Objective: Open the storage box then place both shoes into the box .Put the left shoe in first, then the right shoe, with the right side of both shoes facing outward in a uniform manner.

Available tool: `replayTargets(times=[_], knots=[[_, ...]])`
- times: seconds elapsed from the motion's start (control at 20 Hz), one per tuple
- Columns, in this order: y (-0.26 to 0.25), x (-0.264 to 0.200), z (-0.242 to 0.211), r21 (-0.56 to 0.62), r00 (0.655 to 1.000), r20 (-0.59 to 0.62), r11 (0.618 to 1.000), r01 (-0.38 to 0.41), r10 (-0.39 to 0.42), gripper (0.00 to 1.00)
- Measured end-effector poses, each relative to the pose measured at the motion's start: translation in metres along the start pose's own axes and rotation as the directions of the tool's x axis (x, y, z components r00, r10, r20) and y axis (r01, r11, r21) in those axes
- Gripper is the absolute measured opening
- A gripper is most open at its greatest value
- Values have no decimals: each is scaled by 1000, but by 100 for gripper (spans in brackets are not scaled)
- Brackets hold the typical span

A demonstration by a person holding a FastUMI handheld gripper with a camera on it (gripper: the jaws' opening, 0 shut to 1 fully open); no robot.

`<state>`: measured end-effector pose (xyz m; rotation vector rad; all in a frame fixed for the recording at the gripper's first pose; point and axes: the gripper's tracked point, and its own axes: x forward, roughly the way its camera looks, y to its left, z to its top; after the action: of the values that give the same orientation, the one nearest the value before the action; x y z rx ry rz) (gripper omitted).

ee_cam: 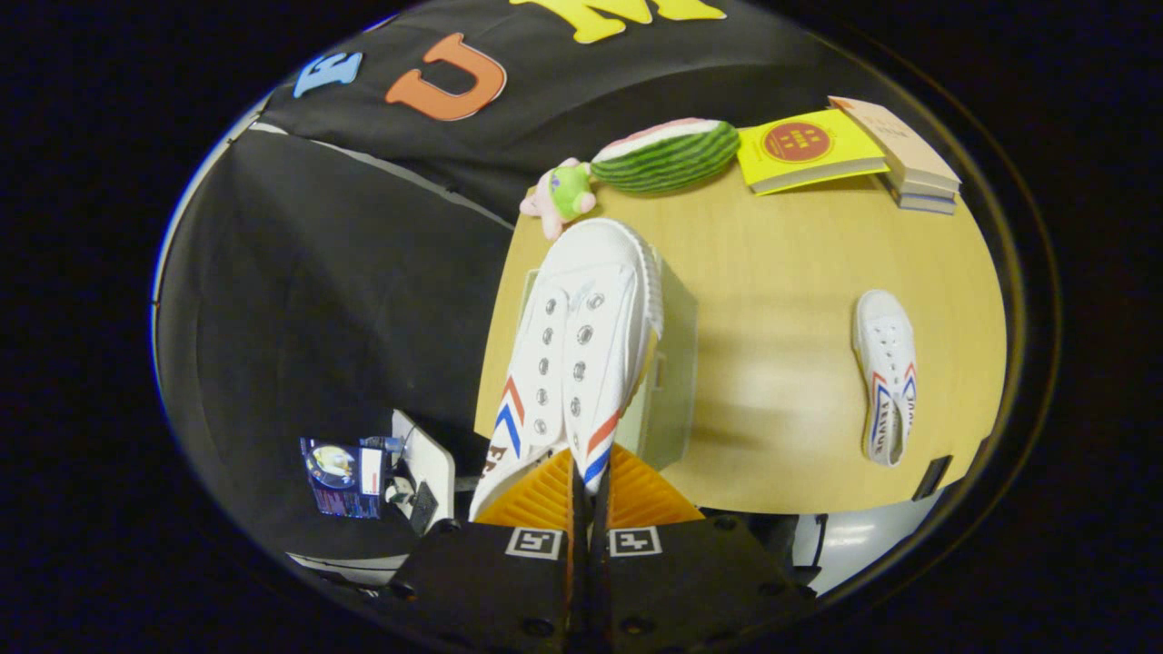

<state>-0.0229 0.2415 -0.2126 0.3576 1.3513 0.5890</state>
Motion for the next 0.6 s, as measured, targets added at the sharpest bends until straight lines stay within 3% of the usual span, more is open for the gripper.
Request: replayTargets(times=[0.25,0.6], knots=[[45,66,2,80,997,-72,997,-5,11,6],[51,139,3,89,993,-107,994,63,-53,6]])
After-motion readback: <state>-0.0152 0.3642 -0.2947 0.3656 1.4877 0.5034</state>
